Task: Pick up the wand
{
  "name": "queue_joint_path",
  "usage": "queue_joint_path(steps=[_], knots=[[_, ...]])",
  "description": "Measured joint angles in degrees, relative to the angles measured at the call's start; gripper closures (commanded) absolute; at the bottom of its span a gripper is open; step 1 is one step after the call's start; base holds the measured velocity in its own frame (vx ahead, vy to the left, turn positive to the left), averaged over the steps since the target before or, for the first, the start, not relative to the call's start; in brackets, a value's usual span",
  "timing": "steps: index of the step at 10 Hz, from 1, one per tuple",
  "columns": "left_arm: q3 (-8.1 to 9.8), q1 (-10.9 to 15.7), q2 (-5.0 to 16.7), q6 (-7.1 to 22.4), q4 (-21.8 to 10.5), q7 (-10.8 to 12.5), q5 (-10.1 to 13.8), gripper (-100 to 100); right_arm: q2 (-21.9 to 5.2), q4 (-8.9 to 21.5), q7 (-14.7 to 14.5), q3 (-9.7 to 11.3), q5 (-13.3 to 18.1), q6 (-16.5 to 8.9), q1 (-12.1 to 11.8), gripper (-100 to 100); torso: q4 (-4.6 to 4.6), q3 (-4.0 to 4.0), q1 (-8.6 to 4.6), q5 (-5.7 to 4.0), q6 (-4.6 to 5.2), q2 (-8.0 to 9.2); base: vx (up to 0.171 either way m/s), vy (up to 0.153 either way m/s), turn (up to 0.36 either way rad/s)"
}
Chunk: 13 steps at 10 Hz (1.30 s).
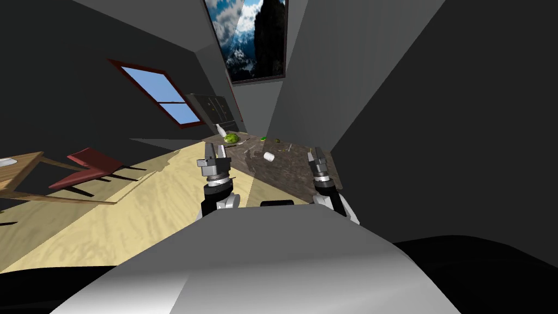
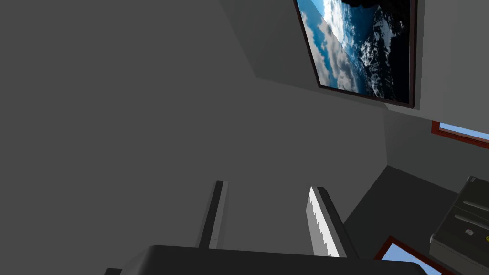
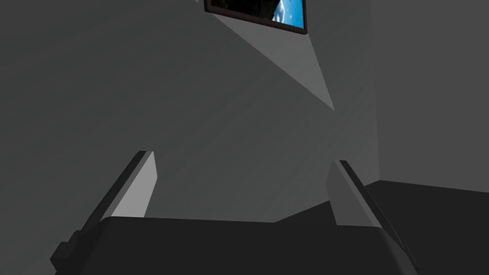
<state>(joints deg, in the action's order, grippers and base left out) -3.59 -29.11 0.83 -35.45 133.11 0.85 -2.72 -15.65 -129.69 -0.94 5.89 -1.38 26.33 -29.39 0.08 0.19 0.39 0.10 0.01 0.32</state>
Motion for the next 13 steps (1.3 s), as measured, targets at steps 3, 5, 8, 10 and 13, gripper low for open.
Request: queue_joint_path(steps=[3, 5, 8, 10, 13], knots=[[0.00, 0.00, 0.00, 0.00, 0.00, 0.00, 0.00, 0, -4.56, 0.42, -1.10, 2.87, -1.38, 0.90, -1.25, -100, -0.01, -0.02, -0.09, -0.03, -0.02, -0.02, -0.062, 0.077, 0.080], [0.00, 0.00, 0.00, 0.00, 0.00, 0.00, 0.00, 0, -7.14, 0.71, -1.98, 5.03, -2.12, 1.02, -1.71, -100, -0.01, -0.03, -0.07, -0.02, -0.01, -0.05, -0.050, 0.086, 0.094], [0.00, -0.01, 0.00, 0.00, 0.00, 0.00, 0.00, 0, -11.43, 1.65, -2.90, 7.62, -3.52, 1.72, -2.57, -100, -0.03, -0.08, -0.11, -0.03, 0.01, -0.13, -0.041, 0.097, 0.118], [0.00, -0.01, 0.00, 0.00, 0.00, 0.00, 0.00, 0, -14.59, 2.13, -3.55, 9.67, -4.64, 1.98, -3.10, -100, -0.03, -0.07, -0.08, -0.02, 0.01, -0.12, -0.032, 0.112, 0.117], [0.00, 0.00, 0.00, 0.00, 0.00, 0.00, 0.00, 0, -18.94, 3.86, -5.05, 14.02, -6.12, 2.51, -4.00, -100, -0.03, -0.08, -0.10, -0.03, -0.01, -0.13, -0.033, 0.086, 0.099]])
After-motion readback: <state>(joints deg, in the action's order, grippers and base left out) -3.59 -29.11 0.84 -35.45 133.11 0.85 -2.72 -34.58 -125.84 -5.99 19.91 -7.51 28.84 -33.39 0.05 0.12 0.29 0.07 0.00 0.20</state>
